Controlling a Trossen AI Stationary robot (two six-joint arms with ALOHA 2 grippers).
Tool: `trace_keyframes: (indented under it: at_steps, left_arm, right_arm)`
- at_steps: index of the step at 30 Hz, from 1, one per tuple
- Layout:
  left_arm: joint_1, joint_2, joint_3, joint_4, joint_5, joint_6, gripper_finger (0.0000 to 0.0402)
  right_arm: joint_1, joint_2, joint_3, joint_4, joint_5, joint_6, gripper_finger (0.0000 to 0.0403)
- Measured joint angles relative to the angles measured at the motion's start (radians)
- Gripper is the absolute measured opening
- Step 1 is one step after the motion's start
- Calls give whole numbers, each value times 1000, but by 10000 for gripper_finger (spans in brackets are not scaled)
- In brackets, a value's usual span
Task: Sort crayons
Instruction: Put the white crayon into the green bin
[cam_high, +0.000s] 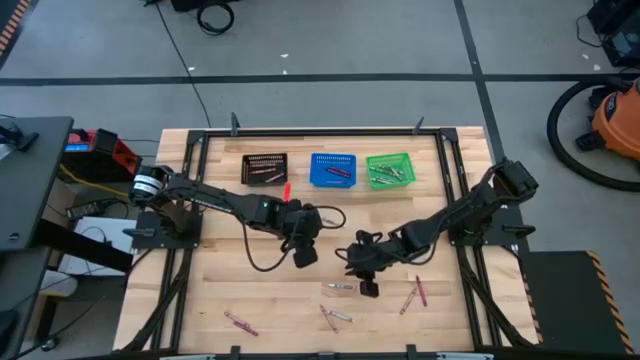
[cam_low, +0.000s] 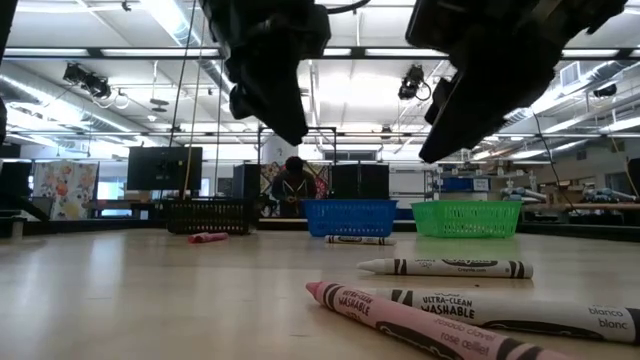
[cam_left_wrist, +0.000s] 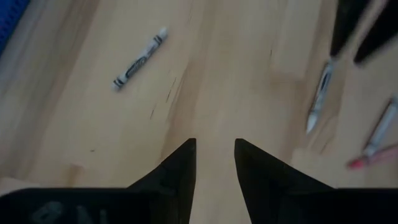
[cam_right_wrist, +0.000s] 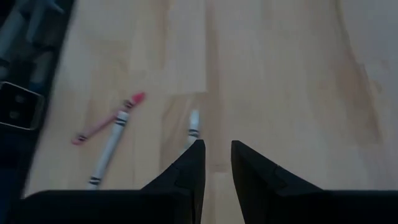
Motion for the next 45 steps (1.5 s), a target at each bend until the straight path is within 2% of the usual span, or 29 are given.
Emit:
trace_keyframes:
  at_steps: [10, 17, 21, 25, 31, 37, 45]
  left_arm:
    - [-58, 0, 0, 16, 0, -111, 121]
    - [-134, 0, 0, 14, 0, -120, 121]
    - [-158, 0, 0, -2, 0, -120, 121]
    - [-173, 0, 0, -75, 0, -118, 121]
    - [-186, 0, 0, -162, 0, -119, 121]
    - [-186, 0, 0, -193, 0, -116, 121]
    - [-186, 0, 0, -203, 0, -100, 121]
  right_arm:
    - [90, 0, 11, 53, 121, 118, 85]
    - [137, 13, 135, 55, 179, 112, 83]
    - [168, 91, 239, -27, 202, 93, 82]
    - [174, 210, 354, -166, 172, 89, 82]
    - [159, 277, 492, -361, 174, 62, 82]
    - [145, 278, 502, -417, 128, 52, 82]
    - [137, 278, 444, -434, 152, 110, 82]
